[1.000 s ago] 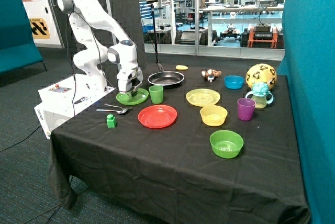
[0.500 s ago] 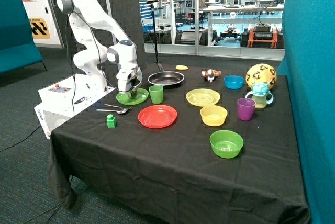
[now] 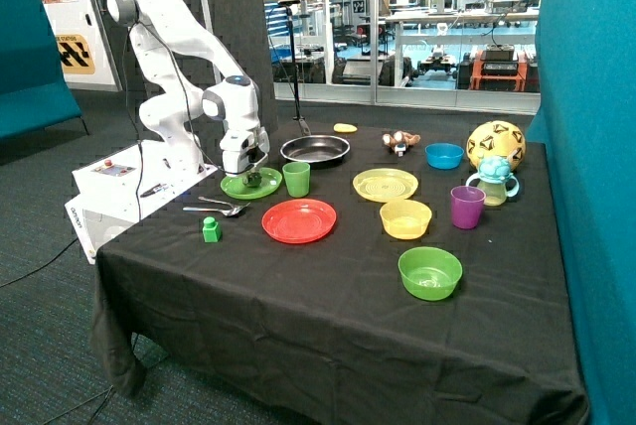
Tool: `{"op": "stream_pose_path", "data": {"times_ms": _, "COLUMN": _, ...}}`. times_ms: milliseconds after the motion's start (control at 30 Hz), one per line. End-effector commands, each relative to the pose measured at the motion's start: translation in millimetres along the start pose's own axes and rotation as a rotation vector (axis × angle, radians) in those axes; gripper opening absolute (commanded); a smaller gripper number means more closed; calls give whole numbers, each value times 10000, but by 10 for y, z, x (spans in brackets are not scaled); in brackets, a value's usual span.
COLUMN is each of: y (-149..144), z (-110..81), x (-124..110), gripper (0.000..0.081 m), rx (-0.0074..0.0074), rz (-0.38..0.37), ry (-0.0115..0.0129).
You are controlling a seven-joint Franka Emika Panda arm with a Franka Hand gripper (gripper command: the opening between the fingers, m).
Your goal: Cook the capsicum and place it on a plate
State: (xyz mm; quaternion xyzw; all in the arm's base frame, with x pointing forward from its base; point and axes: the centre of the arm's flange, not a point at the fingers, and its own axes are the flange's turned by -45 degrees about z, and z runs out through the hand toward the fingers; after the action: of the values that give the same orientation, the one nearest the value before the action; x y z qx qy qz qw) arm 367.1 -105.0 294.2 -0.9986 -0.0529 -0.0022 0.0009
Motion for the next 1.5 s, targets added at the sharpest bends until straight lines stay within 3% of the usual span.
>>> {"op": "stream_pose_path", "data": {"times_ms": 0, "y": 10, "z": -68, "x": -23, "gripper": 808, "rx": -15, "rz": 17, "ry": -44}}
{"op": "stream_pose_path", "data": {"times_ms": 567, "y": 33, "z": -411, "x": 21, "gripper": 795, "rx": -15, "rz": -72, "ry": -44}}
{"op": "stream_pose_path", "data": {"times_ms": 967, "y": -144, "z": -731, "x": 48, "gripper": 731, "rx": -14, "rz": -759, "ry": -45}}
{"op": "stream_pose_path", "data": {"times_ms": 1467, "y": -256, "z": -988, "x": 151, "gripper": 697, "rx": -12, "rz": -1364, "ry": -45}}
